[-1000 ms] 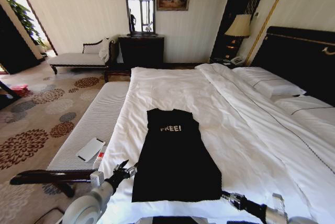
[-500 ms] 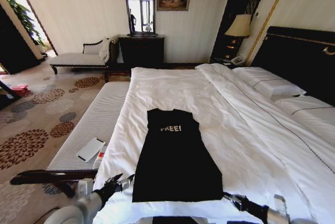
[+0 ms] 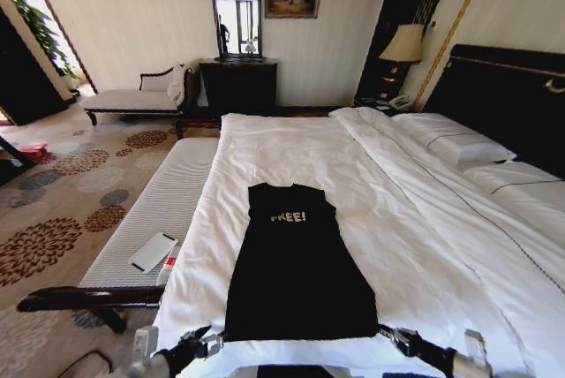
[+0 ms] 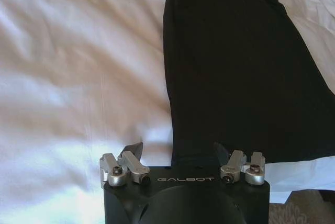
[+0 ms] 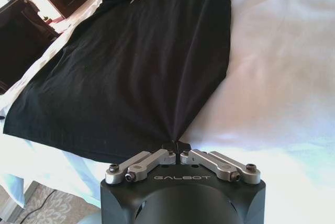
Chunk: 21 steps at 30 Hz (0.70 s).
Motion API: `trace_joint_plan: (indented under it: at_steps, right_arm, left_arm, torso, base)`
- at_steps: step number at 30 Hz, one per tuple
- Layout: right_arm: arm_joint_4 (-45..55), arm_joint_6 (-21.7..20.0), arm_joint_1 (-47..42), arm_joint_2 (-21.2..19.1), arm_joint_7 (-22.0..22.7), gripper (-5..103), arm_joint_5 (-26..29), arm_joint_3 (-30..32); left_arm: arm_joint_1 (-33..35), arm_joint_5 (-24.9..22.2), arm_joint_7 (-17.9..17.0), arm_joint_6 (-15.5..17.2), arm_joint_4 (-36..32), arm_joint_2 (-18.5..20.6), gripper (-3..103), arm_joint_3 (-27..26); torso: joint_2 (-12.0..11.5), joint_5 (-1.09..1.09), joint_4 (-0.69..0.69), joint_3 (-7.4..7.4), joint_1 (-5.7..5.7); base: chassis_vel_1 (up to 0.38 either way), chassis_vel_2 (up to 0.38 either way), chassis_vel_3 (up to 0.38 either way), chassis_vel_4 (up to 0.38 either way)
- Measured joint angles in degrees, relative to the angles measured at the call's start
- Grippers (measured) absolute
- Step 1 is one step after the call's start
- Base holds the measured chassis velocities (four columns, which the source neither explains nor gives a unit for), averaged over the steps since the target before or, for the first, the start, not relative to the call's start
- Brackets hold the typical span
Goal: Fold the clothes on the bed.
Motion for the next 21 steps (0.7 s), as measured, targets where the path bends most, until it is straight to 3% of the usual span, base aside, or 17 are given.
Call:
trace_joint_plan:
  at_steps: [12,14,17,20,21]
  right_arm:
    - [0.12,0.0,-0.03,-0.26,-0.05,0,0.05,-0.03]
    - [0.08,0.01,0.01,-0.2,-0.04,0,-0.03,-0.19]
    - [0.06,0.01,0.12,-0.15,0.01,0,-0.04,-0.32]
    - [0.05,0.01,0.24,-0.15,0.14,0,-0.02,-0.44]
    - [0.06,0.01,0.28,-0.15,0.18,0,-0.02,-0.47]
  left_arm:
    - [-6.65,0.9,-1.06,-0.52,2.18,-1.1,80,7.54]
    - [-7.42,1.03,-1.51,-0.52,2.27,-1.14,71,8.51]
    - [-7.67,1.28,-1.77,-0.55,2.31,-1.17,66,9.02]
    - [-7.48,1.76,-1.93,-0.83,2.72,-1.16,49,9.17]
    - [-7.32,1.87,-1.91,-0.97,2.88,-1.15,49,9.08]
  torso:
    - [0.0,0.0,0.0,0.0,0.0]
    - [0.0,0.0,0.0,0.0,0.0]
    - [0.0,0.0,0.0,0.0,0.0]
    - [-0.01,0.0,0.0,0.0,0.0]
    - [0.0,0.0,0.0,0.0,0.0]
  base:
    - [0.0,0.0,0.0,0.0]
    - [0.0,0.0,0.0,0.0]
    - [0.0,0.0,0.0,0.0]
    - [0.0,0.0,0.0,0.0]
    - [0.0,0.0,0.0,0.0]
